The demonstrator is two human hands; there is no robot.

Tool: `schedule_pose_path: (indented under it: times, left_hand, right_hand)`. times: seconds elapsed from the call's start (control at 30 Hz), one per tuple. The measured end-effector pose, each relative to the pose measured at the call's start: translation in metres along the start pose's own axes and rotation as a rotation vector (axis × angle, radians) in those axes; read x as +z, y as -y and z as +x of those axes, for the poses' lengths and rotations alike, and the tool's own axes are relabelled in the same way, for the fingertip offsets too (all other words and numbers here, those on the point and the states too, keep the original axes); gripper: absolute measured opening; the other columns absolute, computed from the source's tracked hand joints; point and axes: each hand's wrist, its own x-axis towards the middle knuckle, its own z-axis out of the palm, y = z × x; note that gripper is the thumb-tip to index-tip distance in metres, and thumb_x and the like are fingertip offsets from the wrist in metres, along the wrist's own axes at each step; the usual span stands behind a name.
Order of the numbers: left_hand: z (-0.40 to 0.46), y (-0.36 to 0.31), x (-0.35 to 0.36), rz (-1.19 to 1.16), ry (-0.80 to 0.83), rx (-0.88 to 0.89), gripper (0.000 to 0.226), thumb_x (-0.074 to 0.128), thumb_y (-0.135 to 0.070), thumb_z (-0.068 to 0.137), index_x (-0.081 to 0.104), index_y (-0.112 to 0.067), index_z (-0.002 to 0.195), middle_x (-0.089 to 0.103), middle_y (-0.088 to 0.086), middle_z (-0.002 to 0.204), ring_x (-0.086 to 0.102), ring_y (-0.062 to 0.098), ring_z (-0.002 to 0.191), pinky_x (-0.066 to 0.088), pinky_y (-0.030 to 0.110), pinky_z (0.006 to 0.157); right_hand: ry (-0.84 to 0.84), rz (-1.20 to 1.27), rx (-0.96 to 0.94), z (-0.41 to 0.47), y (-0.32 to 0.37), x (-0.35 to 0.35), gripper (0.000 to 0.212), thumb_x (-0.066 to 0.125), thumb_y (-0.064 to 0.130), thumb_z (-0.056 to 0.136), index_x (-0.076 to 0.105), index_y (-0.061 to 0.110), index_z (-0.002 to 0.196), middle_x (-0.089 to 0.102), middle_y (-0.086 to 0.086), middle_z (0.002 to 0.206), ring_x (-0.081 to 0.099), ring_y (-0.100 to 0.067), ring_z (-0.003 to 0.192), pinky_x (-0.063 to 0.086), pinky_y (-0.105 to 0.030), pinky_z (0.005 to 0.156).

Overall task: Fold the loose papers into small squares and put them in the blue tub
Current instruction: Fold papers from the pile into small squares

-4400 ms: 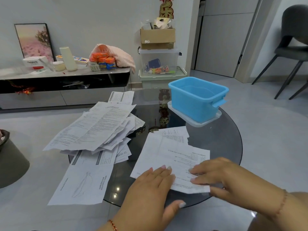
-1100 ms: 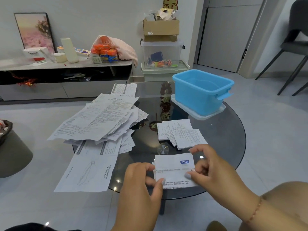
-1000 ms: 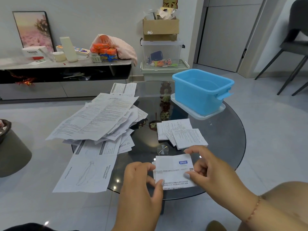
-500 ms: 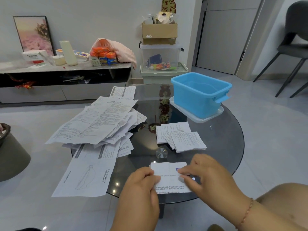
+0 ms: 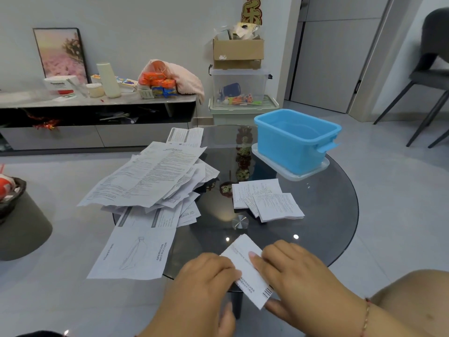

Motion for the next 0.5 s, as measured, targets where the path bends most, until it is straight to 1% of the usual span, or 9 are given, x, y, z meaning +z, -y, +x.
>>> schedule_pose_path:
  times: [0.07,0.1,0.17,0.2,0.23,0.27,0.33,0.4,0.5]
  left_hand:
    - [-0.005,-0.001,0.003,0.010,0.037,-0.008,0.049,0.059,-0.036,0.054,0.059,-0.026,0.102,0.057,-0.010,0.105,0.055,0.009,0.095,0.051,0.024,0.074]
    - [-0.007,-0.001,0.002,0.007,0.045,-0.024,0.049,0.059,-0.037,0.055,0.059,-0.026,0.103,0.057,-0.009,0.107,0.055,0.009,0.097,0.051,0.024,0.074]
    - [-0.008,-0.001,0.000,-0.005,0.045,-0.048,0.047,0.059,-0.037,0.057,0.057,-0.028,0.103,0.056,-0.008,0.110,0.055,0.008,0.098,0.052,0.024,0.074]
    - [-0.009,-0.002,-0.001,-0.010,0.042,-0.053,0.045,0.059,-0.037,0.059,0.058,-0.028,0.103,0.056,-0.008,0.110,0.055,0.009,0.098,0.053,0.025,0.073]
    - [-0.009,-0.002,-0.001,-0.013,0.031,-0.049,0.041,0.059,-0.035,0.062,0.059,-0.027,0.102,0.057,-0.008,0.109,0.056,0.009,0.097,0.052,0.026,0.072]
    - [-0.008,-0.003,-0.001,-0.017,0.010,-0.045,0.035,0.058,-0.032,0.065,0.061,-0.026,0.100,0.059,-0.007,0.106,0.057,0.010,0.095,0.051,0.025,0.072]
    - [-0.006,-0.003,0.001,-0.019,-0.053,-0.052,0.021,0.056,-0.029,0.075,0.067,-0.024,0.092,0.061,-0.009,0.100,0.057,0.010,0.090,0.047,0.023,0.073]
    - [-0.003,-0.004,0.004,-0.017,-0.088,-0.087,0.018,0.054,-0.031,0.082,0.070,-0.024,0.083,0.059,-0.013,0.097,0.056,0.008,0.087,0.043,0.022,0.073]
    - [0.001,-0.005,0.007,-0.026,-0.084,-0.127,0.018,0.057,-0.035,0.082,0.068,-0.023,0.075,0.057,-0.015,0.093,0.054,0.006,0.084,0.041,0.018,0.073]
  right_hand:
    - [0.065,0.072,0.029,0.000,0.003,-0.007,0.064,0.063,0.060,0.064,0.066,0.019,0.114,0.052,0.009,0.087,0.048,-0.010,0.077,0.046,-0.019,0.060]
    - [0.110,0.134,0.057,-0.001,0.003,-0.013,0.065,0.060,0.060,0.066,0.063,0.023,0.118,0.049,0.012,0.092,0.046,-0.007,0.083,0.046,-0.015,0.063]
    - [0.192,0.365,0.135,-0.001,-0.006,-0.025,0.060,0.050,0.054,0.071,0.054,0.032,0.126,0.042,0.019,0.104,0.042,0.000,0.098,0.042,-0.011,0.077]
    - [0.234,0.532,0.199,0.001,-0.009,-0.030,0.057,0.046,0.048,0.070,0.053,0.035,0.126,0.041,0.022,0.106,0.040,0.002,0.104,0.038,-0.009,0.081]
    - [0.220,0.663,0.271,0.005,-0.013,-0.033,0.052,0.046,0.043,0.070,0.056,0.037,0.121,0.043,0.023,0.105,0.042,0.003,0.105,0.036,-0.008,0.081]
    - [0.156,0.708,0.350,0.010,-0.016,-0.034,0.043,0.049,0.039,0.073,0.057,0.039,0.115,0.047,0.023,0.102,0.044,0.002,0.102,0.037,-0.009,0.079]
    - [0.045,0.670,0.484,0.026,-0.018,-0.028,0.025,0.056,0.038,0.084,0.055,0.041,0.109,0.050,0.021,0.097,0.047,0.002,0.095,0.039,-0.014,0.079]
    - [0.064,0.557,0.526,0.041,-0.015,-0.022,0.024,0.056,0.040,0.089,0.053,0.038,0.113,0.049,0.018,0.098,0.046,0.000,0.094,0.040,-0.018,0.083]
    - [0.109,0.479,0.513,0.055,-0.012,-0.015,0.012,0.058,0.037,0.089,0.056,0.031,0.100,0.048,0.012,0.102,0.043,-0.006,0.099,0.039,-0.021,0.085]
